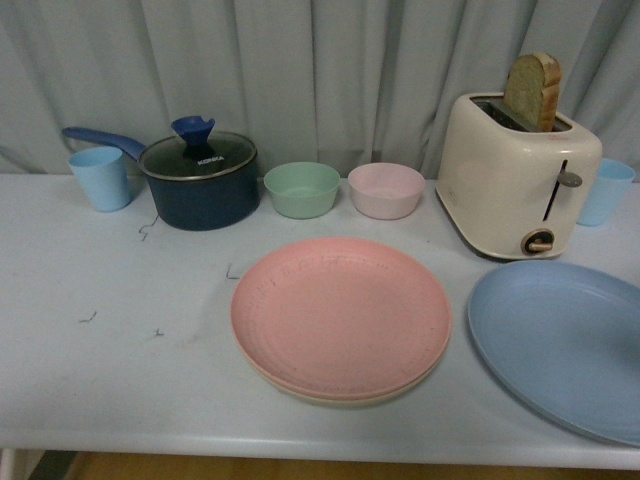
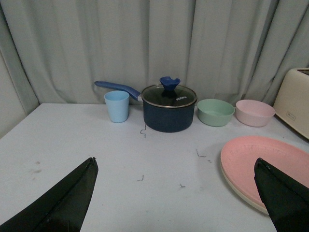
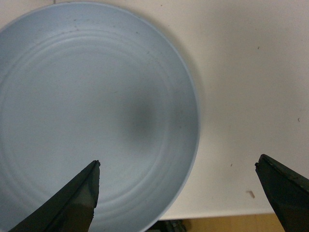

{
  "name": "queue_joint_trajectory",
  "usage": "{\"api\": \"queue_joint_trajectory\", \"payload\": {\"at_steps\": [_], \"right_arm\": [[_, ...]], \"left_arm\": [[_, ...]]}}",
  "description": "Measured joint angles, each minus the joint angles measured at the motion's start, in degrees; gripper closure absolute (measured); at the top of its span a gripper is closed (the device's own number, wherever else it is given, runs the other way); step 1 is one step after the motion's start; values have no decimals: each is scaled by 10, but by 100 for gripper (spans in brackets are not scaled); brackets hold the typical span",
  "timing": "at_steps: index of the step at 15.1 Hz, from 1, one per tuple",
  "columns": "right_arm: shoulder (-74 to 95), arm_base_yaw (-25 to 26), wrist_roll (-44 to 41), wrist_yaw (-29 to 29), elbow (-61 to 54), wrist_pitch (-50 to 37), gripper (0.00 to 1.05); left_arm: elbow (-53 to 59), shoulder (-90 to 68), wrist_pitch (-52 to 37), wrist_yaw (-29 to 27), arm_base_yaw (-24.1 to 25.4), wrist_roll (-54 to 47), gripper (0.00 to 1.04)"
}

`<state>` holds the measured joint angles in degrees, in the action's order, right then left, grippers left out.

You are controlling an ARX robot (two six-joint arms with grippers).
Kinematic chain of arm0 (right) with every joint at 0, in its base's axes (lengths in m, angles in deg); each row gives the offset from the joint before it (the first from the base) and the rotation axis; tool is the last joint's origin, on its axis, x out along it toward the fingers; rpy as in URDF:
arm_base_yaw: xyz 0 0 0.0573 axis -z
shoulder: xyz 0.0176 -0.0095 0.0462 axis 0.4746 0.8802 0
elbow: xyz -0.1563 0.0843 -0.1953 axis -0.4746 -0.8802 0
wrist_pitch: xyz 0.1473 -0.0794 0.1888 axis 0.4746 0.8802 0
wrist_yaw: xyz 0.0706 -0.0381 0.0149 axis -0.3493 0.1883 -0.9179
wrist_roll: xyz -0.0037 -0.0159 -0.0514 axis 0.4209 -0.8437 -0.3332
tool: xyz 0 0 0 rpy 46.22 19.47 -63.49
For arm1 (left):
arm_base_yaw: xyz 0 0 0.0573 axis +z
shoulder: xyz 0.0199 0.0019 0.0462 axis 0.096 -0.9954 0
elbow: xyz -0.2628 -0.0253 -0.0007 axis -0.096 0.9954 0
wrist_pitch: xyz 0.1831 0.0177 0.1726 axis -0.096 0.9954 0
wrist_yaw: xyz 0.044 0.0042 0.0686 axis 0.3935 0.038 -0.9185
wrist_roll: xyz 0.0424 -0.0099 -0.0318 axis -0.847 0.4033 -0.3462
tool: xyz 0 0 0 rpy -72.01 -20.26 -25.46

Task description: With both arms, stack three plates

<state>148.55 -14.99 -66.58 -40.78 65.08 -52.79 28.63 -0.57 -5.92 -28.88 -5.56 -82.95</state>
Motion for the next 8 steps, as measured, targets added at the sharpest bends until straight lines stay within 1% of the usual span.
{"api": "queue_joint_trajectory", "payload": {"at_steps": [2, 5, 8], "right_arm": [[117, 6, -11, 9, 77, -13, 6], [147, 6, -15, 11, 98, -13, 6], [184, 6, -14, 26, 131, -12, 6]], "left_arm": [[0, 0, 0, 0, 0, 0, 7], [0, 0, 0, 0, 0, 0, 7], [0, 0, 0, 0, 0, 0, 7]]}}
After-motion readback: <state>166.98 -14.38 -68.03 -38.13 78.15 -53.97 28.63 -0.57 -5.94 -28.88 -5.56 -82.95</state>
